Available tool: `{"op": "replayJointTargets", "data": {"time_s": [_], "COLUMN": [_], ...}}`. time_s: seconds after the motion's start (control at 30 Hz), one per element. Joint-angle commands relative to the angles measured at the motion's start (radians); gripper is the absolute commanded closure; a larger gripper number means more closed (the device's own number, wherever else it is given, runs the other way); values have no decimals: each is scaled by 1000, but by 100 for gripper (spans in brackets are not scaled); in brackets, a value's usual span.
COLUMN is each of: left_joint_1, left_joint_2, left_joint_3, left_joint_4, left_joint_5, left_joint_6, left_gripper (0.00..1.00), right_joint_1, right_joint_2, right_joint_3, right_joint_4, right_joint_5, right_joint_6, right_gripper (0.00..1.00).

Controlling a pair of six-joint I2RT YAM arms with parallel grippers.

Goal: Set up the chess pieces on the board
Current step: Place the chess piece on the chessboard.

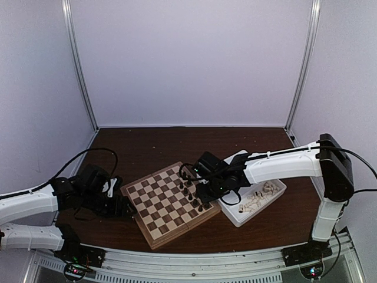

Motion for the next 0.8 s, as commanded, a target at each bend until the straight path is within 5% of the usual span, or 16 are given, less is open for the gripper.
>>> {"op": "replayJointTargets", "data": {"time_s": [0.0,0.77], "left_joint_1": [9,8], "left_joint_2": [2,9], "left_joint_3": [30,37], "left_joint_4": [28,27], "left_joint_5": [14,17], "left_joint_6": [15,20], "left_gripper": [21,21], "right_joint_1": [-5,-7], "right_joint_2": [4,3], "right_joint_3": [14,31], "right_joint_4": [4,4], "right_joint_5": [2,-13], "right_joint_6": [-9,-26], "right_gripper": [76,74]}}
